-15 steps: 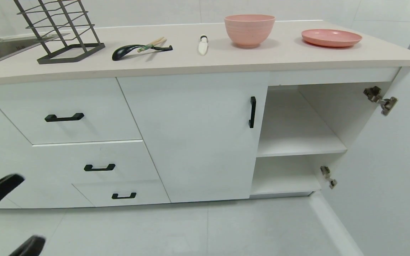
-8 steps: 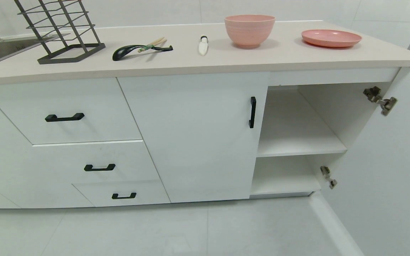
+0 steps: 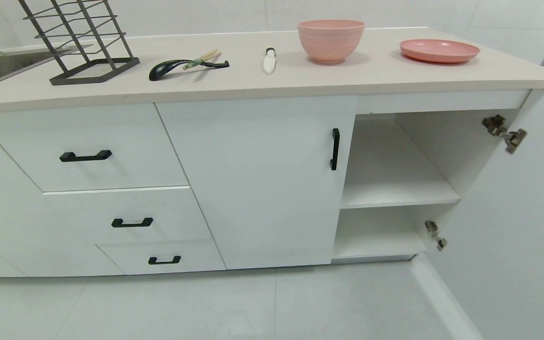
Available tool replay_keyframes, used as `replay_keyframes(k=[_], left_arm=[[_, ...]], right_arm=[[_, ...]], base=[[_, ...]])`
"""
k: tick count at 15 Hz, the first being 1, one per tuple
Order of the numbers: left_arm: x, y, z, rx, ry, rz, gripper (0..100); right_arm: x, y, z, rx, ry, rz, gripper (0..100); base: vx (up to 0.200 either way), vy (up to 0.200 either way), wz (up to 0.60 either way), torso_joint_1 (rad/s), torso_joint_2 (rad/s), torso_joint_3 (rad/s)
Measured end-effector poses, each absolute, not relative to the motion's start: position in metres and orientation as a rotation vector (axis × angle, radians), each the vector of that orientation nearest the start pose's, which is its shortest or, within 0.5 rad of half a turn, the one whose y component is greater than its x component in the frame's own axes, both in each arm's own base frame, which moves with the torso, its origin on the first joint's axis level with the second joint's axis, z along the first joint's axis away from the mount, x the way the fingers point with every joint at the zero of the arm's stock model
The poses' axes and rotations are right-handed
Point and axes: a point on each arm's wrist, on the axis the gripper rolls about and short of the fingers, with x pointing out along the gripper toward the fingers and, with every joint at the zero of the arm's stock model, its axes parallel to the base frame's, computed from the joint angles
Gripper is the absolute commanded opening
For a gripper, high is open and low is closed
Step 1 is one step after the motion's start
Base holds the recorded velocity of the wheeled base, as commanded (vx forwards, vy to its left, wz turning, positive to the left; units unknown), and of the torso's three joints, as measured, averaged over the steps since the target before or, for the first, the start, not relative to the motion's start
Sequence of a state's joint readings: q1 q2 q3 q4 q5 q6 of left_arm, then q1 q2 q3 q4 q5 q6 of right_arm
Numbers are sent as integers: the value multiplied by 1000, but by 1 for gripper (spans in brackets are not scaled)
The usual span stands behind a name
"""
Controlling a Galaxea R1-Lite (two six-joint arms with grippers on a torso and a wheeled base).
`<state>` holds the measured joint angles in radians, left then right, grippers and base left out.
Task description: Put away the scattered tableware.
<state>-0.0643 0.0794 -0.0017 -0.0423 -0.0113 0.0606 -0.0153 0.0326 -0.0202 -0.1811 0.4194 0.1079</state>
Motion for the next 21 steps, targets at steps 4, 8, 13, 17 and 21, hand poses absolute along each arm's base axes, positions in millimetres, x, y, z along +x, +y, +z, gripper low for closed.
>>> replay_keyframes(k=[4,8,13,17,21], left_arm=[[-22,0,77,83,13,-2,100],[-23,0,76,71,0,10,100],[-23,0,75,67,-2,11,100],[-23,0,75,8,-2,17,100],[-23,0,75,10,-2,16,100]], right_arm=[[-22,-2,81,14,-25,-101,100],[-23,0,76,-5,-2,-10,100],[-23,0,76,-4,0,-9,100],[-23,0,75,-6,1,-8,100],[-23,0,75,-5,1,-7,100]], base=[[0,0,0,0,0,0],[0,0,0,0,0,0],[0,0,-240,2,0,0],[0,0,-150,2,2,1],[100,-100,0,5,0,1]])
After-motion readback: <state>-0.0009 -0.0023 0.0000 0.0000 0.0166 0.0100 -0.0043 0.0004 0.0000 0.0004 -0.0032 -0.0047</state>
